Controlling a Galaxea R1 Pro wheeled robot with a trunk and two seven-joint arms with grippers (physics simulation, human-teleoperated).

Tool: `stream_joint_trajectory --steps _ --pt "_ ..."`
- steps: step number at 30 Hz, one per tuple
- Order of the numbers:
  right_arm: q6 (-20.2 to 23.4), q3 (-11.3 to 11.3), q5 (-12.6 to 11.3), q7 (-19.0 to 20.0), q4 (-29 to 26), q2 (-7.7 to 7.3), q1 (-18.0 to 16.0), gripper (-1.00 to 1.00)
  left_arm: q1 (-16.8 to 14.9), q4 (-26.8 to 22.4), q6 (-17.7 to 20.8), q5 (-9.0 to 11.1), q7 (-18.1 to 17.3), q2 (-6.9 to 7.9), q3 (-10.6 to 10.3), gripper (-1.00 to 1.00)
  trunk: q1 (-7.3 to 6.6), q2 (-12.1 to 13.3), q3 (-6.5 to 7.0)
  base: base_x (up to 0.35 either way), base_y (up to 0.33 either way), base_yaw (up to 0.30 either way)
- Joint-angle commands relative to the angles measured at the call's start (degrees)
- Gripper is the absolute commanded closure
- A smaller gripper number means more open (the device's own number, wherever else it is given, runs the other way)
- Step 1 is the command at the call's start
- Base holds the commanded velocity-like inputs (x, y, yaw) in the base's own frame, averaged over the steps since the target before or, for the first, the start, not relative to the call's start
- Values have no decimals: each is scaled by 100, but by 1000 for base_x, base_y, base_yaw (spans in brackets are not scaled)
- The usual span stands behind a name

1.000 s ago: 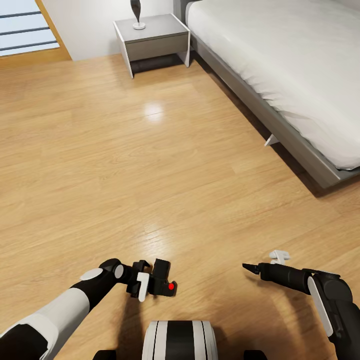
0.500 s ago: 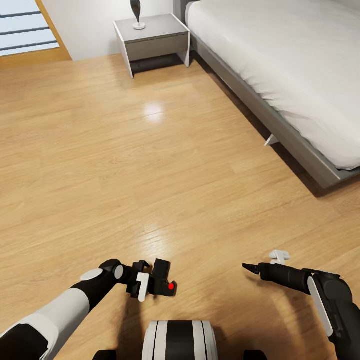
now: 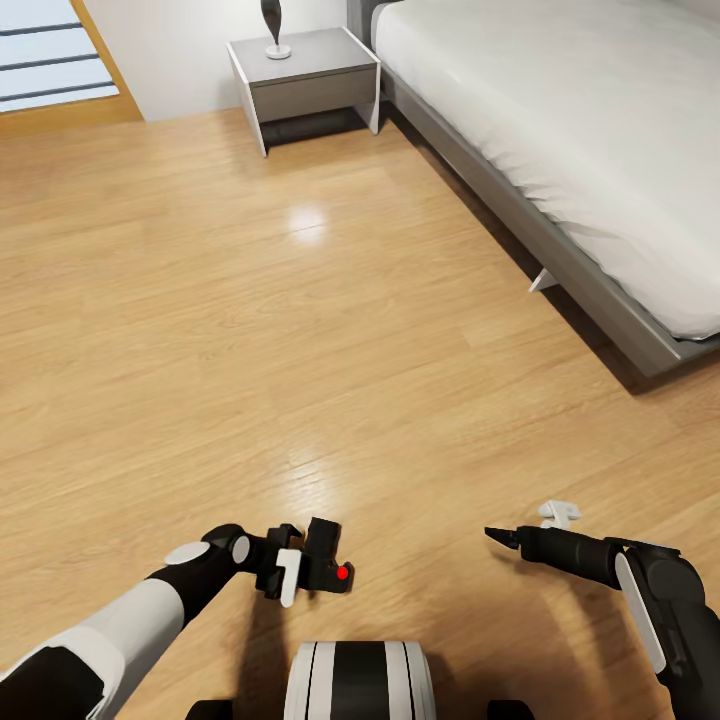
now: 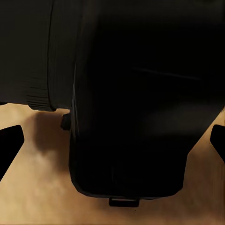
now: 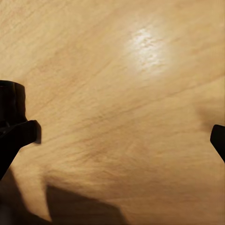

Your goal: Attach the digital camera to the camera tripod in the bedroom.

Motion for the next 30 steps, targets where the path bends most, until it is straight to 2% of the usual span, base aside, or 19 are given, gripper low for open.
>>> stream_joint_trajectory --steps 1,10,30 --pt "45 -5 -25 3 -3 0 -3 -100 -1 21 -38 -58 20 -11 -7 -100 -1 -1 -3 0 0 0" --pt "46 -2 -26 3 -3 0 -3 -100 -1 134 -38 -58 129 -77 -8 -100 -1 -1 -3 0 0 0" --pt "46 -1 -33 3 -3 0 -3 -100 -1 236 -38 -58 154 -96 -8 -100 -1 -1 -3 0 0 0"
